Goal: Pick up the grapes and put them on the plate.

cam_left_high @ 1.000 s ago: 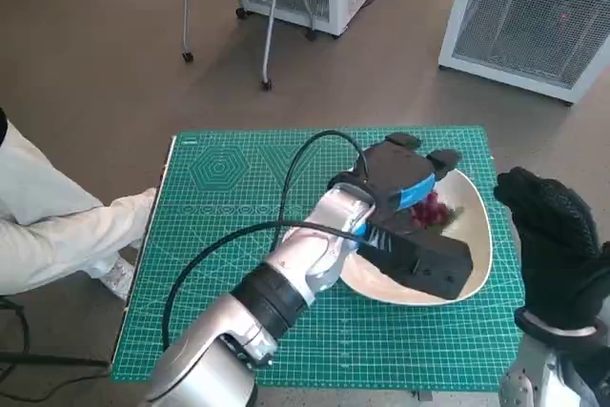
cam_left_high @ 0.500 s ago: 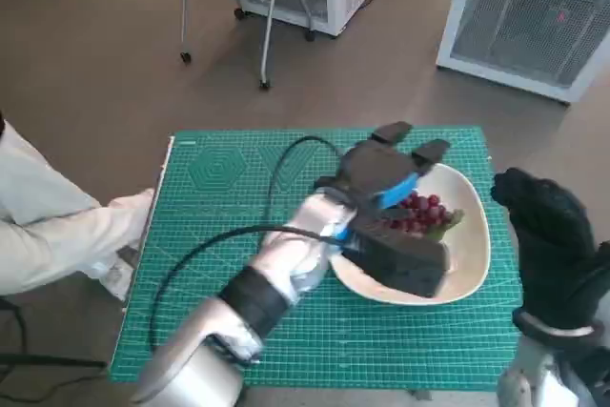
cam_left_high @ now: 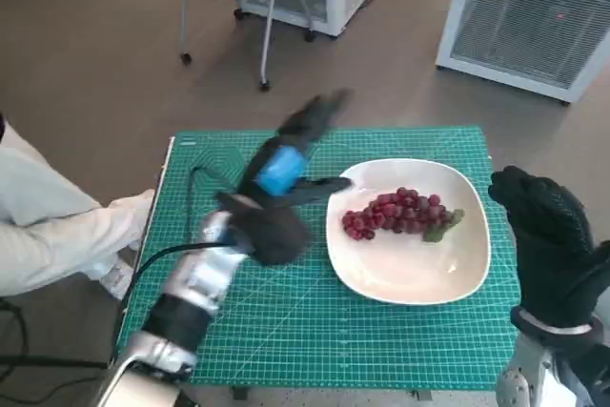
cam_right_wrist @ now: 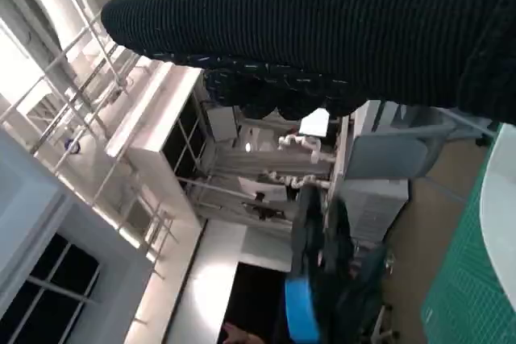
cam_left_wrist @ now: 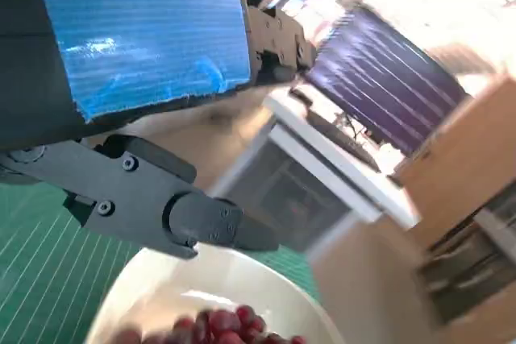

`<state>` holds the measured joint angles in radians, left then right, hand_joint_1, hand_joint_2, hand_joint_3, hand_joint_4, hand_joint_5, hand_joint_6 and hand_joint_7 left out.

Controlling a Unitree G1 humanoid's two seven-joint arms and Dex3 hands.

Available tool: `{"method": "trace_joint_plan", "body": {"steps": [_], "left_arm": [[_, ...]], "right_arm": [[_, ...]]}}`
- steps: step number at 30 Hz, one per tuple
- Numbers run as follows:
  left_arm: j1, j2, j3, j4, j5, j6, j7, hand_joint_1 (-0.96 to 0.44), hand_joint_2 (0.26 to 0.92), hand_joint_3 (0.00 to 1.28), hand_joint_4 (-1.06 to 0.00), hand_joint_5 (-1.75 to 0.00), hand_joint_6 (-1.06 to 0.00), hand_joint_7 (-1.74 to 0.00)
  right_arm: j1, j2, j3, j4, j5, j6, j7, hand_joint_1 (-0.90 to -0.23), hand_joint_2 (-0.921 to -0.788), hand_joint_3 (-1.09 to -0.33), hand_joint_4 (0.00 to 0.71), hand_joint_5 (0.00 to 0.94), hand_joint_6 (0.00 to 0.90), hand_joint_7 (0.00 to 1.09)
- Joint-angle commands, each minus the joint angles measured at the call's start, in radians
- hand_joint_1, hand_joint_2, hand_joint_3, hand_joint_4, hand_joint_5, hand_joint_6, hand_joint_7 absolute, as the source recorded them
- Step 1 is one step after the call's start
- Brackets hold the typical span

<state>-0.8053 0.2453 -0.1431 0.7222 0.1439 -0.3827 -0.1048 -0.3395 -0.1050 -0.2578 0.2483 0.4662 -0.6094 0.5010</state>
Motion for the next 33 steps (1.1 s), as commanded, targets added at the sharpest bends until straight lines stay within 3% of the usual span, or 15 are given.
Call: {"method": "trace_joint_plan", "body": {"steps": [1,8,15,24,33], "left_arm": [[0.145,-0.027,0.206,-0.111,-0.439,-0.002,-0.352,-0.51,0.921,0.23,-0.01,-0.01,-0.06,-0.01],[0.271,-0.023,0.278,-0.237,-0.583,0.005,-0.436,-0.47,0.921,0.18,-0.05,-0.01,-0.14,-0.05],[0.364,-0.039,0.309,-0.322,-0.594,-0.034,-0.447,-0.22,0.921,0.13,-0.08,-0.01,-0.18,-0.07],[0.411,-0.062,0.318,-0.344,-0.553,-0.081,-0.439,0.03,0.921,0.15,-0.11,-0.02,-0.19,-0.08],[0.416,-0.066,0.316,-0.359,-0.533,-0.063,-0.426,0.08,0.921,0.19,-0.14,-0.02,-0.19,-0.09]], "right_arm": [[0.019,0.014,0.009,-0.003,-0.024,0.010,-0.028,-0.403,-0.921,-0.567,0.560,0.234,0.279,0.79],[0.015,0.017,0.018,-0.014,-0.022,0.027,-0.035,-0.410,-0.921,-0.563,0.562,0.233,0.295,0.78],[0.022,0.018,0.033,-0.036,-0.027,0.039,-0.047,-0.412,-0.921,-0.560,0.563,0.232,0.305,0.78],[0.017,0.017,0.038,-0.033,-0.036,0.043,-0.055,-0.413,-0.921,-0.565,0.563,0.233,0.303,0.78],[0.022,0.011,0.038,-0.042,-0.038,0.049,-0.057,-0.414,-0.921,-0.567,0.562,0.234,0.302,0.78]]}}
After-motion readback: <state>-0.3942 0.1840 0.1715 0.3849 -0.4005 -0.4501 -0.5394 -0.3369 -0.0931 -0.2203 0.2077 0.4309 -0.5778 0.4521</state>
